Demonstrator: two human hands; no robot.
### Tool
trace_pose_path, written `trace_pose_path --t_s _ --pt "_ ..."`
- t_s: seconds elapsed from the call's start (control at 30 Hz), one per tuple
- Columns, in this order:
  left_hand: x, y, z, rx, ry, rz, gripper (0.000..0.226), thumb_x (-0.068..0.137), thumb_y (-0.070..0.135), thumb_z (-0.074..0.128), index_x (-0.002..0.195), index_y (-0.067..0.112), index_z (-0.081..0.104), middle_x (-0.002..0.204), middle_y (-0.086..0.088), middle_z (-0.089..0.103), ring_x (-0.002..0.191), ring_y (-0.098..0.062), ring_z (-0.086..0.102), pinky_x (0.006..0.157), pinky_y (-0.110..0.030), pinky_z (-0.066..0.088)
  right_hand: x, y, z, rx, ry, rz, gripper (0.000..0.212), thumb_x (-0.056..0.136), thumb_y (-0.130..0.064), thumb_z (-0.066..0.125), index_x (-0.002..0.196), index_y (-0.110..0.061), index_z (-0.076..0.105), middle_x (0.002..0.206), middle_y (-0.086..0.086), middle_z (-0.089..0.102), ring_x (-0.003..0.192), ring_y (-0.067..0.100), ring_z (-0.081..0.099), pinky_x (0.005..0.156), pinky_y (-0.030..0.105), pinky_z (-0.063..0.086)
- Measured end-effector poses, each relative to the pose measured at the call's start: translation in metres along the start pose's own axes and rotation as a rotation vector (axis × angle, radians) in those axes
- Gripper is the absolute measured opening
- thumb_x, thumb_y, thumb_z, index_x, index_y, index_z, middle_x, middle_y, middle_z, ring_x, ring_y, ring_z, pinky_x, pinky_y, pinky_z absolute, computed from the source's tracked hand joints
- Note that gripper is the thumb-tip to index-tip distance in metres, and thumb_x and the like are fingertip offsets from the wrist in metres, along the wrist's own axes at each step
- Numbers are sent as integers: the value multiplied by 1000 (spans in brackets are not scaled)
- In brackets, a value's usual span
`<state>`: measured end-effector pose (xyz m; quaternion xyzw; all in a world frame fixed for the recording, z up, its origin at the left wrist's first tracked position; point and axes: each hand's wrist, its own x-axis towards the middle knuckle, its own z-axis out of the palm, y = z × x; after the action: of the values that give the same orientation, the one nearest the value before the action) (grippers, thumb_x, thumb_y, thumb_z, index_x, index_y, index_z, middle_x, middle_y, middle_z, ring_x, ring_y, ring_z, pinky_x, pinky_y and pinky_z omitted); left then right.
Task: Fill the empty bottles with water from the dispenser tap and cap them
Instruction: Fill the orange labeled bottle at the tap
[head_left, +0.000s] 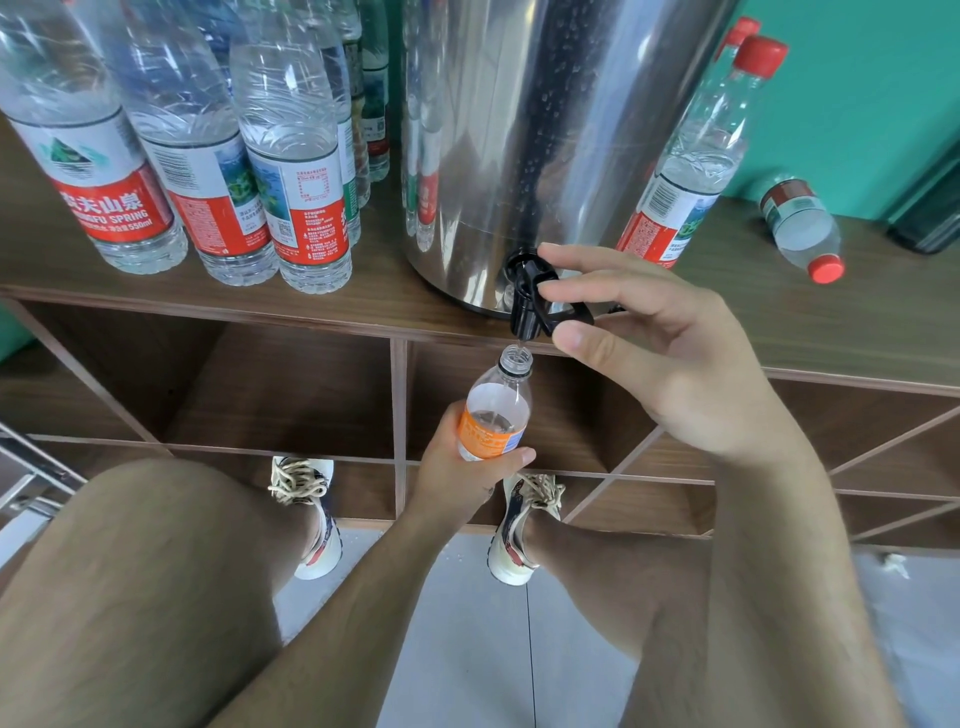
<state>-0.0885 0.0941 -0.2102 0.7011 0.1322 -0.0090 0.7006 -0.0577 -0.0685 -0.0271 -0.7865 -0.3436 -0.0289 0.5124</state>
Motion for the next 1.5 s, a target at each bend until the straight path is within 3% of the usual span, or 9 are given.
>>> trace_pose_path --t_s 0.27,0.57,0.67,0.83,0.97,1.1,1.2,1.3,1.5 --pt "-1 1 0 -15 -6 -6 65 72 31 93 123 37 53 109 19 66 99 -1 65 66 -6 50 0 1 0 -10 -7 2 25 94 -15 73 119 -17 73 143 -5 64 136 16 58 98 40 57" --pt "-3 1 0 -37 -21 -31 62 71 29 94 120 39 57 108 15 70 102 -9 67 66 -12 52 1 -1 0 -22 -4 -5 25 95 -15 73 120 -14 73 144 -3 63 135 18 58 97 44 58" --pt "-4 2 1 -18 -22 -29 67 72 32 94 126 39 55 112 16 69 105 -8 66 76 -14 51 0 -1 0 -40 0 1 25 95 -15 73 120 -13 74 144 -4 63 134 19 58 98 46 57" --pt "-3 1 1 -24 -19 -33 65 71 30 94 124 38 57 109 13 72 103 -11 68 71 -15 52 2 -4 -1 -26 23 10 27 105 -16 54 120 -8 75 140 2 66 136 12 57 112 31 45" --pt "-2 0 2 -27 -11 -24 66 70 31 94 125 38 57 109 14 72 104 -11 69 75 -17 53 2 -7 0 15 41 45 35 109 -20 43 117 -10 75 140 -1 67 137 14 56 111 32 46" --pt "0 -1 2 -24 -7 -11 66 69 31 95 123 38 59 107 15 73 101 -6 69 89 -26 55 3 -7 1 -66 32 8 23 103 -16 60 119 -9 75 144 2 61 133 15 58 107 29 49" --pt "0 1 2 -36 -12 -13 62 70 27 95 120 38 59 105 16 73 96 -1 69 84 -21 54 3 -11 1 -131 16 -27 26 93 -15 75 118 -12 76 142 0 61 130 16 59 100 27 51" --pt "-1 3 2 -37 -9 -8 59 70 26 95 115 39 59 102 18 73 93 3 68 80 -17 51 4 -13 2 -179 12 -59 30 87 -13 79 116 -11 77 135 3 63 123 11 60 98 22 49" --pt "-1 3 2 -41 -18 -13 62 69 29 95 118 39 59 107 15 73 101 -5 69 91 -27 55 2 -13 -3 -180 4 -50 31 86 -11 80 116 -12 77 128 2 64 121 14 61 94 26 50"
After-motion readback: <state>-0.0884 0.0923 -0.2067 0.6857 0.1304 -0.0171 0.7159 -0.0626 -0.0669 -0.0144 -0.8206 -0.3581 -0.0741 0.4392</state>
